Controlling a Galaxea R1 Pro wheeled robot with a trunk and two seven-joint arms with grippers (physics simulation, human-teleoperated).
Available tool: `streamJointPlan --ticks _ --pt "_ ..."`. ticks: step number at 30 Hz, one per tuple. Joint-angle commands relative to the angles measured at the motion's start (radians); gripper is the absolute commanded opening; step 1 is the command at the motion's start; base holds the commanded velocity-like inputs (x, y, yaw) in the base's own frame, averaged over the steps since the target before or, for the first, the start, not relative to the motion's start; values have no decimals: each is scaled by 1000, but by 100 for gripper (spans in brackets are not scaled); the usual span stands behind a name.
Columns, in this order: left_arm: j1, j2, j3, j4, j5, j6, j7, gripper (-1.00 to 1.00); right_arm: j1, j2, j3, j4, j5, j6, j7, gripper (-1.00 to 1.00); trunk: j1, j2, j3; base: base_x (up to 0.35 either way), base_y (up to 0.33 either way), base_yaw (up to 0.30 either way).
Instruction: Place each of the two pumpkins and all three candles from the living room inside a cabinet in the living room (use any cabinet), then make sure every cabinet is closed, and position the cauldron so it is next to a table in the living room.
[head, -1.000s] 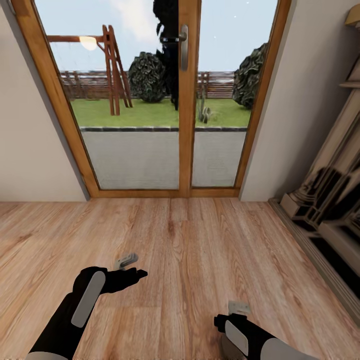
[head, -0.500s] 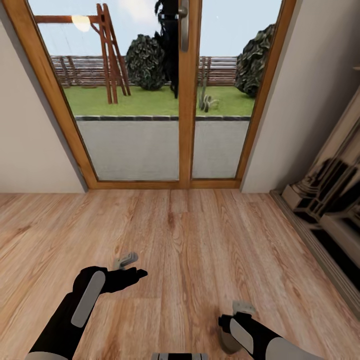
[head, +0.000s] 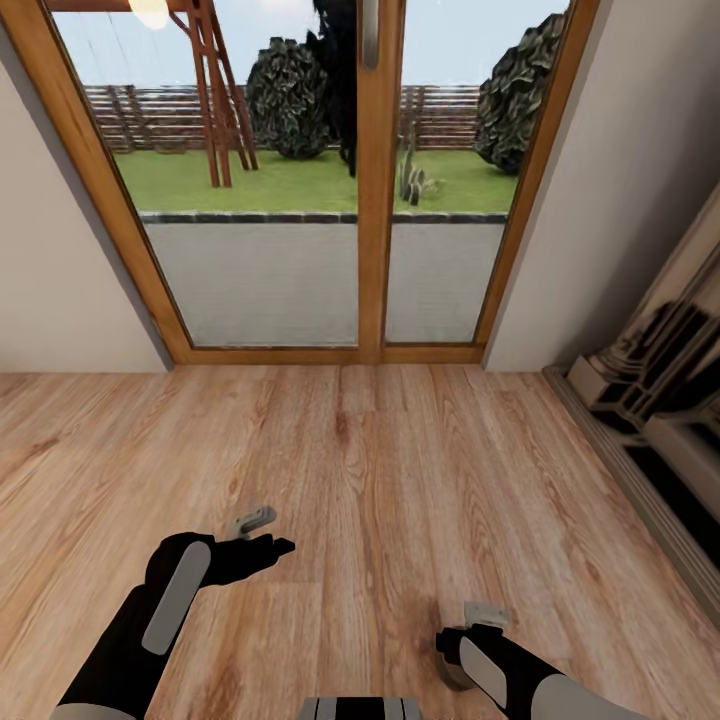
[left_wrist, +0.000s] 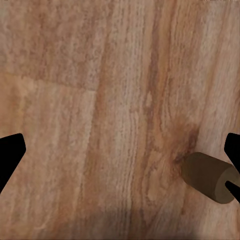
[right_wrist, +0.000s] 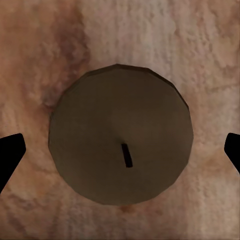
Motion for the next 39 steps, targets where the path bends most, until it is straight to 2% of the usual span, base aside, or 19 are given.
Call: streamJointPlan --ticks 1,6,9,11,12,13,16,17,19,20,21,22,24,27,35,39 --pt "0 1 -2 -2 10 2 10 100 -1 -1 6 -2 -3 4 -7 100 0 0 -1 0 0 0" --pt "0 1 -2 -4 11 4 8 100 -1 0 6 -2 -2 2 -6 100 0 0 -1 0 0 0" --pt "0 4 0 -9 31 7 4 100 -1 0 6 -2 -2 1 -6 100 0 0 -1 0 0 0" --pt "0 18 0 -40 125 11 2 100 -1 0 6 -2 -2 1 -6 100 0 0 -1 0 0 0" --pt "6 32 -1 -60 187 13 2 100 -1 0 6 -2 -2 0 -6 100 0 0 -1 0 0 0" --pt "16 54 -4 -82 258 15 2 100 -1 0 6 -2 -2 -1 -6 100 0 0 -1 0 0 0" --pt "47 159 -20 -159 529 17 2 100 -1 0 6 -2 -1 -2 -5 100 0 0 -1 0 0 0" --pt "51 178 -26 -169 577 17 2 100 -1 0 6 -2 -1 -2 -5 100 0 0 -1 0 0 0" --pt "61 245 -70 -192 746 16 2 100 -1 0 6 -3 0 -3 -5 100 0 0 -1 0 0 0" --pt "63 269 -99 -198 810 16 2 100 -1 0 7 -3 0 -3 -5 100 0 0 -1 0 0 0" --pt "64 284 -124 -202 857 15 2 100 -1 0 7 -2 0 -3 -5 100 0 0 -1 0 0 0" --pt "65 293 -144 -205 886 14 3 100 -1 0 7 -2 0 -3 -5 100 0 0 -1 0 0 0" --pt "67 302 -171 -207 922 13 3 100 -1 0 7 -2 0 -3 -5 100 0 -1 -5 0 0 0" --pt "67 306 -177 -209 936 13 3 100 -1 0 7 -2 0 -4 -5 100 2 -1 -16 0 0 0" --pt "67 310 -177 -209 946 13 3 100 -1 0 7 -3 0 -6 -5 100 2 -1 -16 0 0 0" --pt "67 310 -177 -209 946 13 3 100 -1 0 7 -3 1 -21 -4 100 3 -2 -32 0 0 0"
